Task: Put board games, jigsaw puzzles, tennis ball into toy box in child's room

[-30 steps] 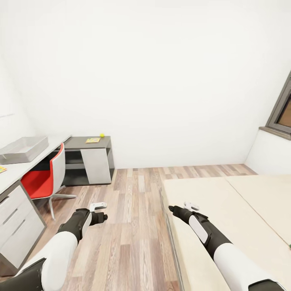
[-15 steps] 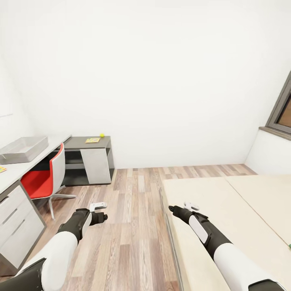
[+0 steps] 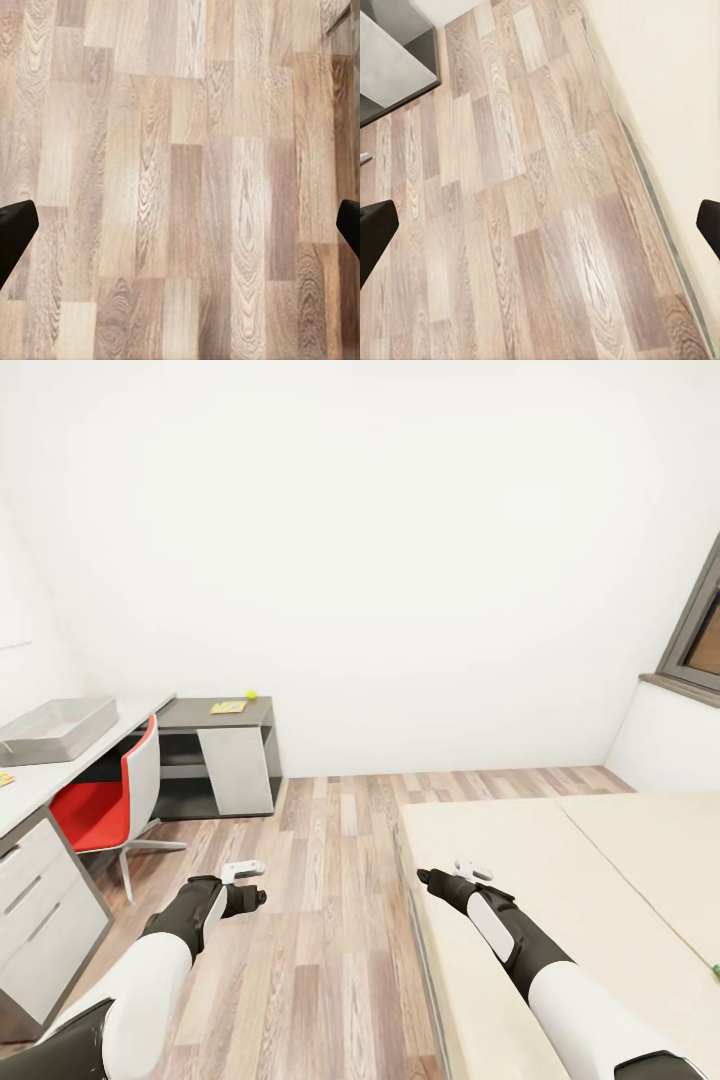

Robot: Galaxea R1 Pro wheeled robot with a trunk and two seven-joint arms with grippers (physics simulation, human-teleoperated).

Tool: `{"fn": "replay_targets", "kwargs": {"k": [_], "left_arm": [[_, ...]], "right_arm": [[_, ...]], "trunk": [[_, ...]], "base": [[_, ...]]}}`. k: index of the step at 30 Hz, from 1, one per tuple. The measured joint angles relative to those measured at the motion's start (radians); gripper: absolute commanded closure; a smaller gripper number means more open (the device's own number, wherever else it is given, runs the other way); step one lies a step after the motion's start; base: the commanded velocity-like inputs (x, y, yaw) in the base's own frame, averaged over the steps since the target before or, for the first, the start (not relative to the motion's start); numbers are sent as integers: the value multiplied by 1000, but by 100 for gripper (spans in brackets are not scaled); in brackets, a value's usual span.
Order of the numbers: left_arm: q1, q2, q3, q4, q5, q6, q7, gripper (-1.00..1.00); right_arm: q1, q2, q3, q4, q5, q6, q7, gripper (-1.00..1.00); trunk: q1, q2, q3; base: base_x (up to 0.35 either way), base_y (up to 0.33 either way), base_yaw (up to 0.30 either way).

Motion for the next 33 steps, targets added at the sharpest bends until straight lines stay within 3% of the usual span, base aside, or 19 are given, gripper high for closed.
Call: {"fn": "replay_targets", "kwargs": {"k": [33], "left_arm": [[0,0,0,0,0,1,0,-100]], "right_arm": [[0,0,2,0,0,2,0,-100]], "trunk": [[0,0,0]], "base": [[0,-28,0]]}}
